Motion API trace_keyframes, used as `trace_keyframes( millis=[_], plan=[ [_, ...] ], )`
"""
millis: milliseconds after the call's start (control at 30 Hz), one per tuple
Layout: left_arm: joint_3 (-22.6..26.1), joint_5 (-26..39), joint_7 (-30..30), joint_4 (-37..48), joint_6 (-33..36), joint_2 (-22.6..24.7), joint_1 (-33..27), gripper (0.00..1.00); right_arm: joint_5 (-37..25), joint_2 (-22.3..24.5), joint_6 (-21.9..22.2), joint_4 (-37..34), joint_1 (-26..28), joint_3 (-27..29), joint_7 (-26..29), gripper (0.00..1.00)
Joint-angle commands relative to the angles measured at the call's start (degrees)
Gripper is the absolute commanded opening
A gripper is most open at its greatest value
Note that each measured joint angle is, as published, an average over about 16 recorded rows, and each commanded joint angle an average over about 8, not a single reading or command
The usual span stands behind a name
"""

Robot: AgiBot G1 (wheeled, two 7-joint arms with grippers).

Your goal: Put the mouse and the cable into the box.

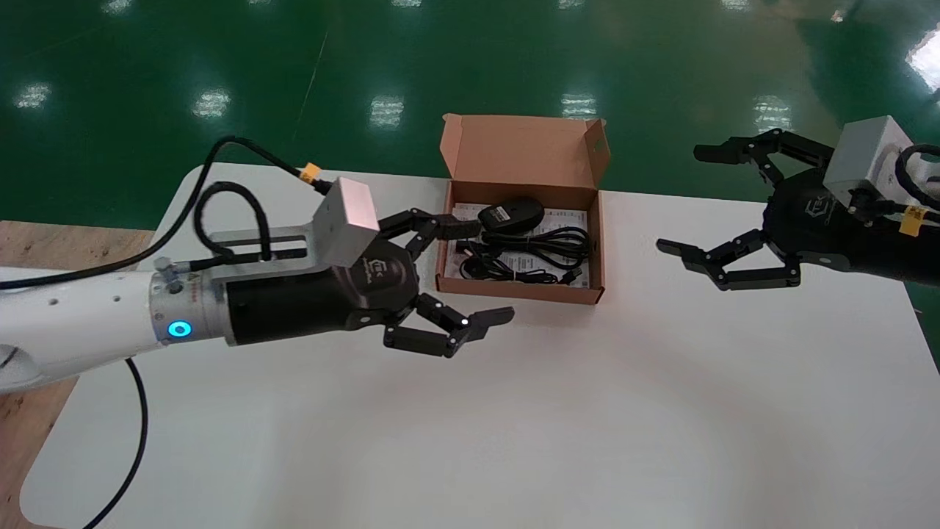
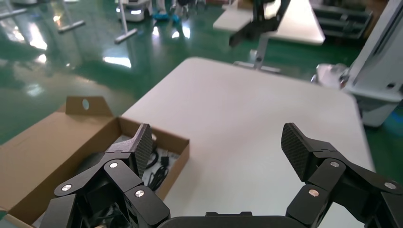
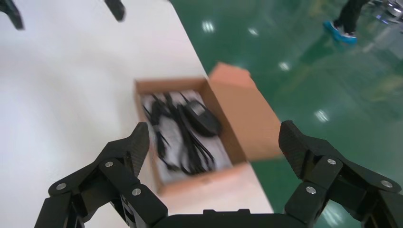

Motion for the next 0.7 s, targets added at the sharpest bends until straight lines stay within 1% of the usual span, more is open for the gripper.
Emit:
trace_keyframes(
  millis=[33, 700],
  plan=[
    [-2.2, -0.4, -1.2, -1.6, 1.6, -1.4, 1.2, 1.0, 1.6, 0.3, -0.5, 2.5, -1.8, 0.8, 2.2, 1.0],
    [-23.4, -4.2, -13.3, -16.9, 17.7, -15.6, 12.5, 1.0, 17.4, 3.3, -5.6, 27.1, -19.1, 8.9, 23.7, 1.0]
  ],
)
